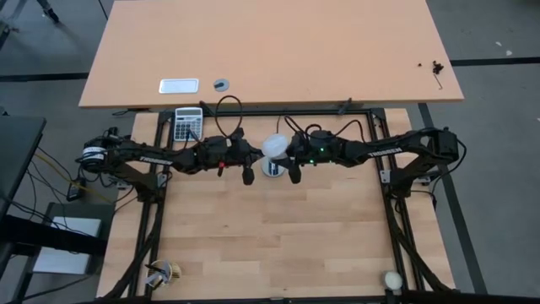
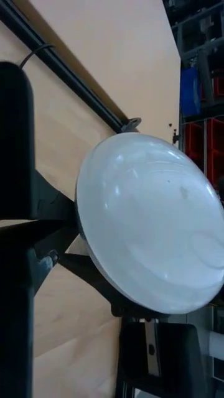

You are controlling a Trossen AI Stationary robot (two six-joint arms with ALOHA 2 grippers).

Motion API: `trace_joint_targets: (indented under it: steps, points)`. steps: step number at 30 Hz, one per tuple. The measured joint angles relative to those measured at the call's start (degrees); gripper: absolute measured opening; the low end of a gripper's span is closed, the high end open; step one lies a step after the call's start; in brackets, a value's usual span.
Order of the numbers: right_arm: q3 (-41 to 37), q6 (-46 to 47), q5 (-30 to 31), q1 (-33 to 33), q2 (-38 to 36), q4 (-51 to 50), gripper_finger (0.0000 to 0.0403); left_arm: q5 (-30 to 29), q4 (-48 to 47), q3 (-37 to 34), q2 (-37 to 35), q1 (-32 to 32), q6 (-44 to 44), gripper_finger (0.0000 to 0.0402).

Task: Screw lightbulb
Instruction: Insert the lightbulb into the lamp

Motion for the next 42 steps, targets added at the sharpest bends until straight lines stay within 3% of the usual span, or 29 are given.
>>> trace_joint_targets:
  steps: [7,20,42]
  points:
    - [3.3,-2.3,0.2,0.0,0.0,-3.0,0.0188,0.0,-0.2,0.0,0.0,0.0,-0.3,0.0000]
    - [3.8,-2.5,3.2,-0.1,0.0,-3.2,0.0200,0.7,-0.1,-0.1,0.0,0.0,1.0,0.0000]
    - [3.9,-2.5,3.2,-2.1,1.9,-4.1,0.0212,0.7,1.5,-0.1,0.0,1.4,1.4,0.0000]
